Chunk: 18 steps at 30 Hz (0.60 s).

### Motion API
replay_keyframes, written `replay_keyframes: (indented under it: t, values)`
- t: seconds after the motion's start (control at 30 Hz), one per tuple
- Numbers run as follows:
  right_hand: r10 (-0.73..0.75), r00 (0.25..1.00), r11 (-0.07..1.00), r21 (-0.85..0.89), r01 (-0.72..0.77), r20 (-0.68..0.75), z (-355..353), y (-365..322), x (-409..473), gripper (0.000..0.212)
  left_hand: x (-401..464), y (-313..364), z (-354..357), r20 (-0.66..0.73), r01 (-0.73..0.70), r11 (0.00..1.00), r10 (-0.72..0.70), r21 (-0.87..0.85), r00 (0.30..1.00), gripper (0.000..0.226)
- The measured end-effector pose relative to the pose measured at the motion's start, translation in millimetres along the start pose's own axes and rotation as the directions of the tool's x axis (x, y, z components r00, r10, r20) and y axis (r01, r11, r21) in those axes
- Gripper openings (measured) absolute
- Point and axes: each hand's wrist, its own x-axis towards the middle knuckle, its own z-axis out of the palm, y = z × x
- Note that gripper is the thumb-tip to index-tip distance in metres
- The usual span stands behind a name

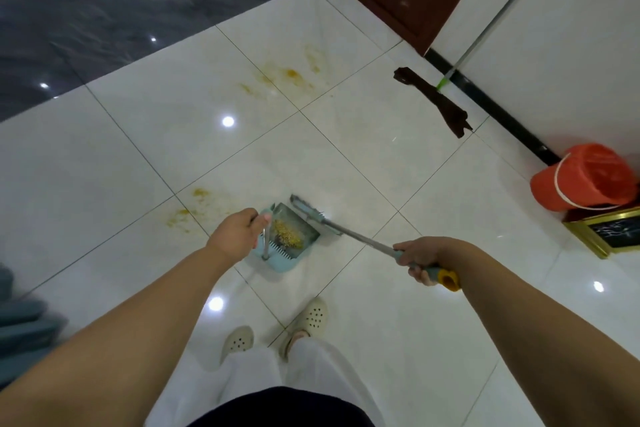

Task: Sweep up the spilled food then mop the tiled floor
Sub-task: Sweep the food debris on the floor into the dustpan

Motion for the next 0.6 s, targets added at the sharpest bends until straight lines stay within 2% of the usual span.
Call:
replay_keyframes:
  t: [0.13,0.37,0.5,0.6]
  values:
    - [-0.007,0.999,0.994,0.111,0.010,-0.031,23,-2,23,0.040,-10,-19,-11,0.001,0.013,1.000,-0.013,0.024,1.000,0.037]
    - [0.016,0.997,1.000,-0.021,-0.015,0.073,78,9,32,0.041,-18,-45,-14,0.015,0.021,1.000,-0.021,0.018,1.000,0.038]
    - [0.016,0.984,0.997,-0.077,-0.002,0.177,75,24,7,0.041,-18,-48,-17,0.029,0.002,1.000,-0.003,0.022,1.000,0.039]
    - [0.024,0.987,0.998,-0.067,-0.014,0.156,67,33,-8,0.042,-20,-50,-17,0.033,-0.002,1.000,0.002,0.013,0.999,0.039]
